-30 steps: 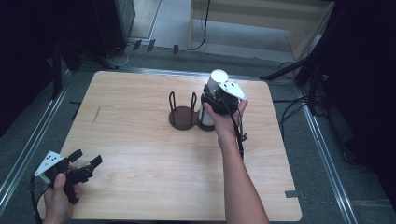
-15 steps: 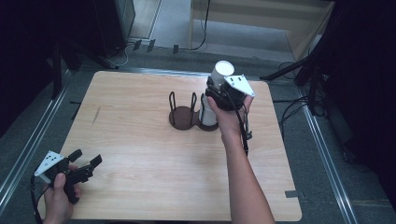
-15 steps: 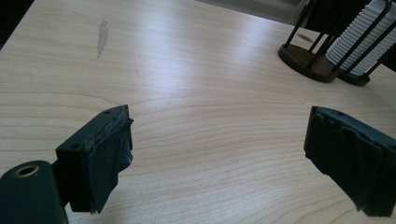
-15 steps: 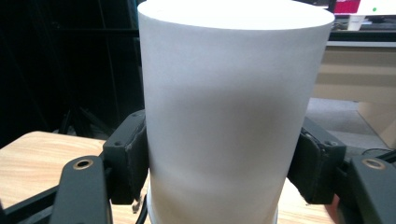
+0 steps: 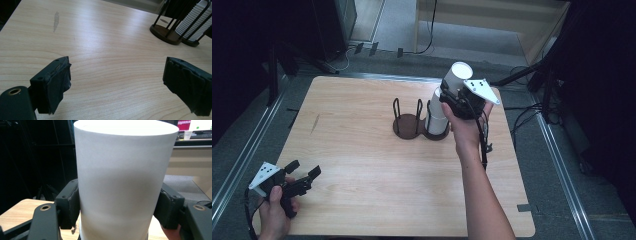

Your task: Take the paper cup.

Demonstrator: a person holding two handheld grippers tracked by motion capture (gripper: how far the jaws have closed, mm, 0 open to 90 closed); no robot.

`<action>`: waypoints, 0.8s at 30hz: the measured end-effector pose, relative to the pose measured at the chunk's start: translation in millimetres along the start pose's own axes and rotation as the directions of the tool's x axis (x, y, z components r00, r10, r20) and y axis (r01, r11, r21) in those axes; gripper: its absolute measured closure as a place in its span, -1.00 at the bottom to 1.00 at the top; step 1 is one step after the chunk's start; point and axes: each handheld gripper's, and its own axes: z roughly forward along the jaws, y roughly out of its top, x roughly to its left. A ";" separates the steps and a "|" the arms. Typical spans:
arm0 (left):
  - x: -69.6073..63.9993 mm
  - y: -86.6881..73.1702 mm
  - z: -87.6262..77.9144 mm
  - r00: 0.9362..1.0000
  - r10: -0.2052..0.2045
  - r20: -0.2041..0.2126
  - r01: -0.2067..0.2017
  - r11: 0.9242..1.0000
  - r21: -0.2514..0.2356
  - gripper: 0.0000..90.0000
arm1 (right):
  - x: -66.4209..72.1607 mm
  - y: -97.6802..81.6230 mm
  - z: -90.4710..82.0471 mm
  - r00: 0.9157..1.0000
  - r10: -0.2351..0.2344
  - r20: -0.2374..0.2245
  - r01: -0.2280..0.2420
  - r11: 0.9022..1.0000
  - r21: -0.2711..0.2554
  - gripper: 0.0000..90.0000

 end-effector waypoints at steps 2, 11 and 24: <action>0.0 0.0 0.1 1.000 0.001 -0.001 -0.001 1.000 -0.001 -0.81 | -1.4 1.4 -5.4 1.000 0.004 -0.003 -0.004 1.000 0.002 -0.30; 0.1 -0.2 -0.3 1.000 -0.006 0.002 0.006 1.000 -0.004 -0.81 | -4.4 -7.5 -30.2 1.000 -0.001 -0.001 0.001 1.000 0.023 -0.29; -1.8 -0.3 -0.1 1.000 0.015 0.000 -0.015 1.000 0.012 -0.81 | -16.0 -39.5 -54.0 1.000 0.020 -0.011 -0.019 0.998 0.055 -0.28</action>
